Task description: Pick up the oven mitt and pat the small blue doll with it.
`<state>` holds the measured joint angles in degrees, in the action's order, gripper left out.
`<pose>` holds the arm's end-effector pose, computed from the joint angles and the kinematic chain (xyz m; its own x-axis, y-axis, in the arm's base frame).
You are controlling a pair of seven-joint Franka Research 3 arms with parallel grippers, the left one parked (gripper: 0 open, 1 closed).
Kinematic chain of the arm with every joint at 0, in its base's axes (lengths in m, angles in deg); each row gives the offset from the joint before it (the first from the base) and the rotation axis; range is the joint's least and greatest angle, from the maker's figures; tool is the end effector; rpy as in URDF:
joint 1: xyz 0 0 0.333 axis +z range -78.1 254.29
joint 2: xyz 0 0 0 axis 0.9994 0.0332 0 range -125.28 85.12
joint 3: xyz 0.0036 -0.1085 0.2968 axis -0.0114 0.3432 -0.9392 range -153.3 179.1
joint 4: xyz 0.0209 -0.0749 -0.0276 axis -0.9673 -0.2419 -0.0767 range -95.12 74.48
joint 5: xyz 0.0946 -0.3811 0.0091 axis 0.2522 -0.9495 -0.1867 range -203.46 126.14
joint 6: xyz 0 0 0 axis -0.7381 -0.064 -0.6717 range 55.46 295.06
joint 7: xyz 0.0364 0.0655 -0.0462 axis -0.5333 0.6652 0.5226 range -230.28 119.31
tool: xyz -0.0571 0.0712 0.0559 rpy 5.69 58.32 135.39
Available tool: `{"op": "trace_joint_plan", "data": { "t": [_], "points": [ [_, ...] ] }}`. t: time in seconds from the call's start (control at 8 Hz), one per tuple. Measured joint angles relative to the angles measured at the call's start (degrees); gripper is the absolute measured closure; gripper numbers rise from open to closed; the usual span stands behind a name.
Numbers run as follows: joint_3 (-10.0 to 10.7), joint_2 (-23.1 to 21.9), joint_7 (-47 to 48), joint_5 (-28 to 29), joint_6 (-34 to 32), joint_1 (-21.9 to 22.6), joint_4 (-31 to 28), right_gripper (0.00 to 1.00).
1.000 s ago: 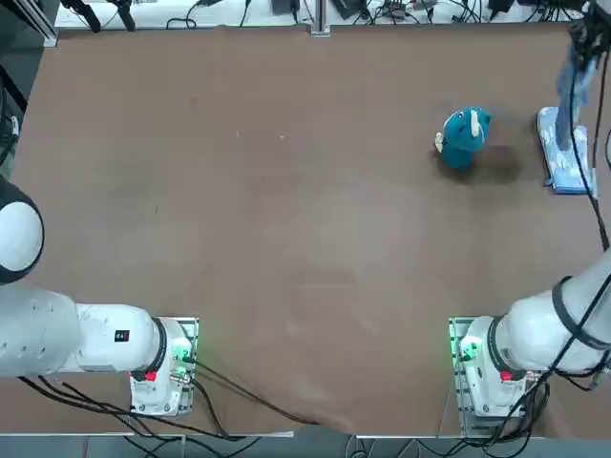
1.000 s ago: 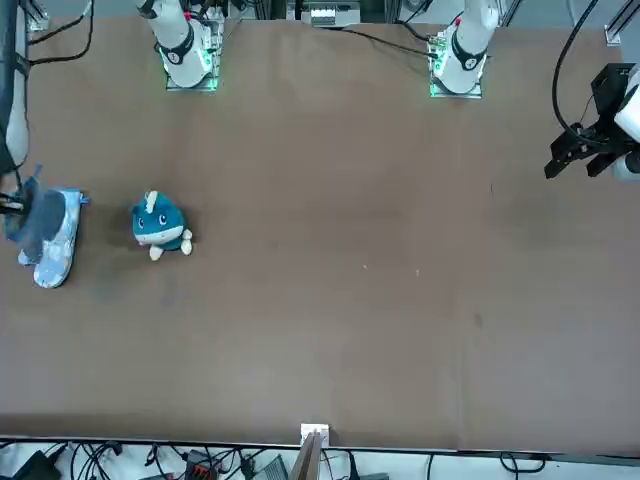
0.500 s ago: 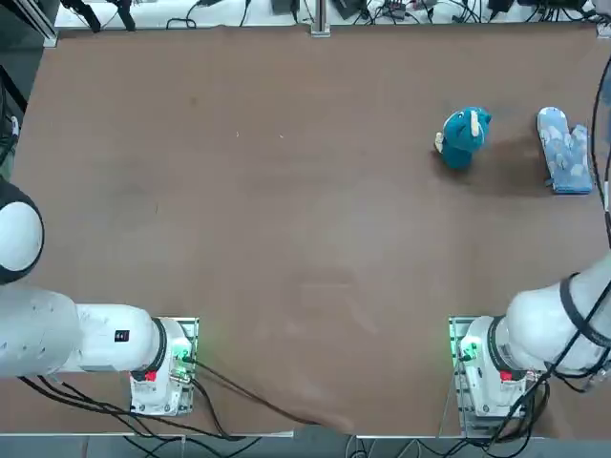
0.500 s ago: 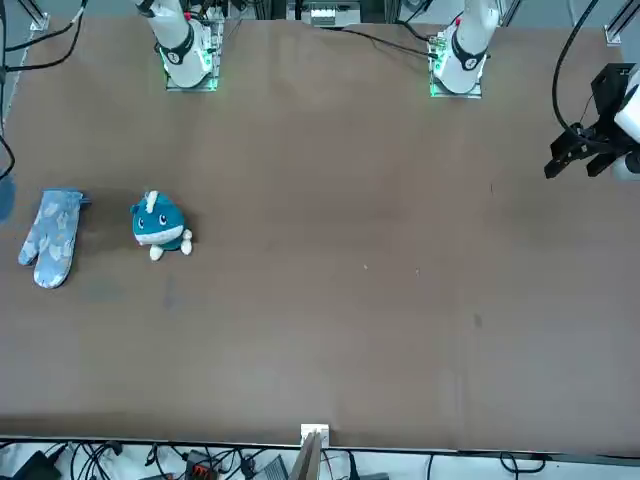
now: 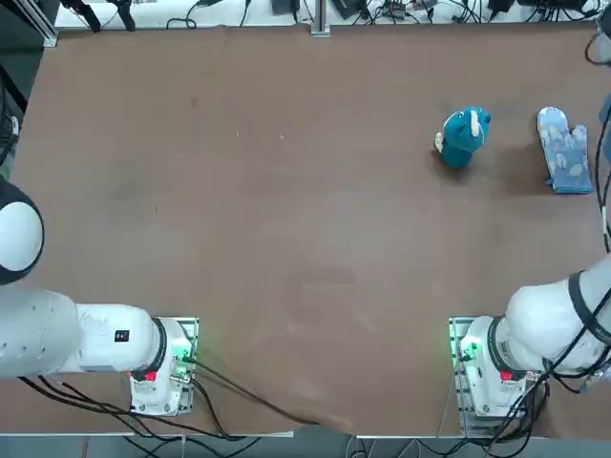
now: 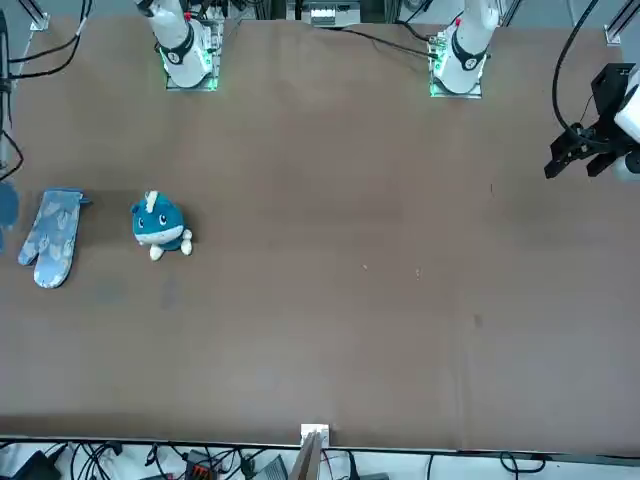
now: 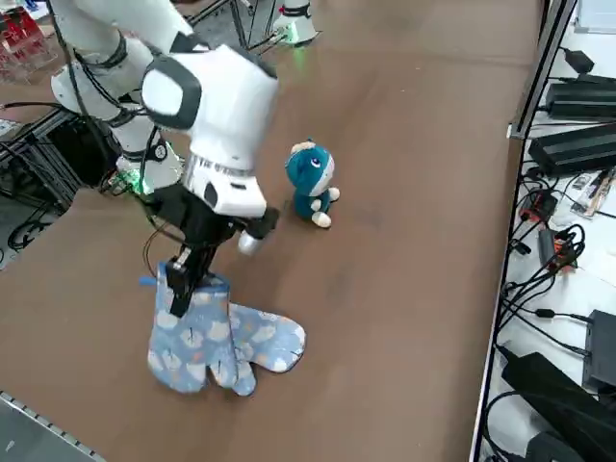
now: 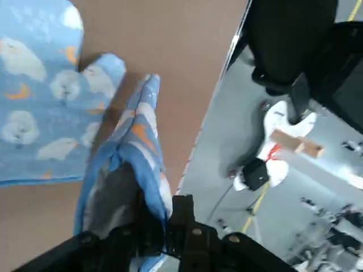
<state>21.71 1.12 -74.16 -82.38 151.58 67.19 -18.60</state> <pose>0.5606 -0.3457 0.3795 0.9375 0.1121 -0.3295 0.2889 -0.7788 0.5568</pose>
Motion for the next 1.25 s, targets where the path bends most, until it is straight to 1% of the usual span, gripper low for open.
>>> {"op": "trace_joint_plan", "data": {
  "t": [0.25,0.38,0.5,0.62,1.0,1.25],
  "points": [
    [0.0,0.6,0.0,-5.8,4.9,-3.0,-2.1,0.96],
    [0.0,1.0,0.2,-6.9,6.6,-3.8,-2.4,0.96],
    [-0.1,1.6,0.7,-7.1,7.5,-4.0,-2.9,0.96],
    [-0.7,2.2,1.9,-7.1,7.9,-3.8,-4.0,0.96],
    [-2.3,3.4,7.7,-7.1,8.9,-1.9,-9.3,0.96],
    [-4.5,3.5,9.8,-7.1,8.9,-1.3,-12.0,0.96]
  ]
}}
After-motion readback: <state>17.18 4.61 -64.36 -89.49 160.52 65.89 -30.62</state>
